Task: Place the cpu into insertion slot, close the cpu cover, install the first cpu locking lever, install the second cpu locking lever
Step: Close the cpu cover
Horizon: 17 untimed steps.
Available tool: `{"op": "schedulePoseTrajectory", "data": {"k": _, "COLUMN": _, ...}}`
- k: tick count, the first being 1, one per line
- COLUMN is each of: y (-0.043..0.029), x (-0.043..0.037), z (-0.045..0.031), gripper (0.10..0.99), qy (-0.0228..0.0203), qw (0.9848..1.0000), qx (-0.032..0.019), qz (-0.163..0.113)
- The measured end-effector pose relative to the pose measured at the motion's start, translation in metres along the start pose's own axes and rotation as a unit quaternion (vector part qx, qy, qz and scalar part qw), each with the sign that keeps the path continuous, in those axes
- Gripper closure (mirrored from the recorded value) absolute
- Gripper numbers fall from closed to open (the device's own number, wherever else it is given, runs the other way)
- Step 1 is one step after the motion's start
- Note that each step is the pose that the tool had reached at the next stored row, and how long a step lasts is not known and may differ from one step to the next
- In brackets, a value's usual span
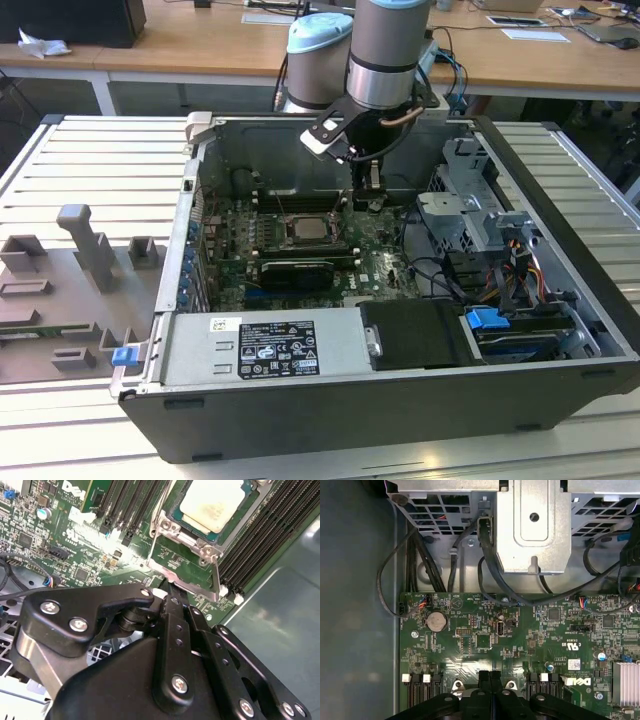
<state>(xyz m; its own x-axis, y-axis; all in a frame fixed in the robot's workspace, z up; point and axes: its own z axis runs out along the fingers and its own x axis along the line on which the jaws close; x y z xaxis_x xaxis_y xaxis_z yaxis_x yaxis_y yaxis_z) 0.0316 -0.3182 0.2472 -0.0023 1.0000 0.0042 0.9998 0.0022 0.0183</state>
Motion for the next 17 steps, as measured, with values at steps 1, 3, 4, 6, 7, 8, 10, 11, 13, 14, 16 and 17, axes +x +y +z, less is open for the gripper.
{"op": "schedulePoseTrajectory", "data": {"k": 1, "y": -0.0012, "x": 0.0000, "z": 0.0000, "gripper": 0.980, "qy": 0.0000, "qw": 1.0000, "qx": 0.0000, "qz": 0.000}}
{"op": "schedulePoseTrajectory", "data": {"k": 3, "y": -0.0037, "x": 0.0000, "z": -0.0001, "gripper": 0.980, "qy": 0.0000, "qw": 1.0000, "qx": 0.0000, "qz": 0.000}}
{"op": "schedulePoseTrajectory", "data": {"k": 4, "y": -0.0059, "x": 0.0000, "z": -0.0001, "gripper": 0.980, "qy": 0.0000, "qw": 1.0000, "qx": 0.0000, "qz": 0.000}}
{"op": "schedulePoseTrajectory", "data": {"k": 6, "y": -0.0104, "x": 0.0000, "z": -0.0002, "gripper": 0.980, "qy": 0.0000, "qw": 1.0000, "qx": 0.0000, "qz": 0.000}}
{"op": "schedulePoseTrajectory", "data": {"k": 7, "y": -0.0124, "x": 0.0000, "z": -0.0002, "gripper": 0.980, "qy": 0.0000, "qw": 1.0000, "qx": 0.0000, "qz": 0.000}}
{"op": "schedulePoseTrajectory", "data": {"k": 8, "y": -0.0143, "x": 0.0000, "z": -0.0003, "gripper": 0.980, "qy": 0.0000, "qw": 1.0000, "qx": 0.0000, "qz": 0.000}}
{"op": "schedulePoseTrajectory", "data": {"k": 10, "y": -0.0211, "x": 0.0000, "z": -0.0004, "gripper": 0.980, "qy": 0.0000, "qw": 1.0000, "qx": 0.0000, "qz": 0.000}}
{"op": "schedulePoseTrajectory", "data": {"k": 11, "y": -0.0240, "x": 0.0000, "z": -0.0004, "gripper": 0.980, "qy": 0.0000, "qw": 1.0000, "qx": 0.0000, "qz": 0.000}}
{"op": "schedulePoseTrajectory", "data": {"k": 13, "y": -0.0321, "x": 0.0001, "z": -0.0002, "gripper": 0.980, "qy": 0.0001, "qw": 1.0000, "qx": -0.0001, "qz": 0.000}}
{"op": "schedulePoseTrajectory", "data": {"k": 14, "y": -0.0370, "x": 0.0001, "z": 0.0012, "gripper": 0.980, "qy": 0.0000, "qw": 1.0000, "qx": 0.0000, "qz": 0.000}}
{"op": "schedulePoseTrajectory", "data": {"k": 16, "y": -0.0420, "x": 0.0001, "z": 0.0043, "gripper": 0.980, "qy": 0.0000, "qw": 1.0000, "qx": 0.0000, "qz": 0.000}}
{"op": "schedulePoseTrajectory", "data": {"k": 17, "y": -0.0432, "x": 0.0001, "z": 0.0050, "gripper": 0.980, "qy": 0.0000, "qw": 1.0000, "qx": 0.0001, "qz": 0.000}}
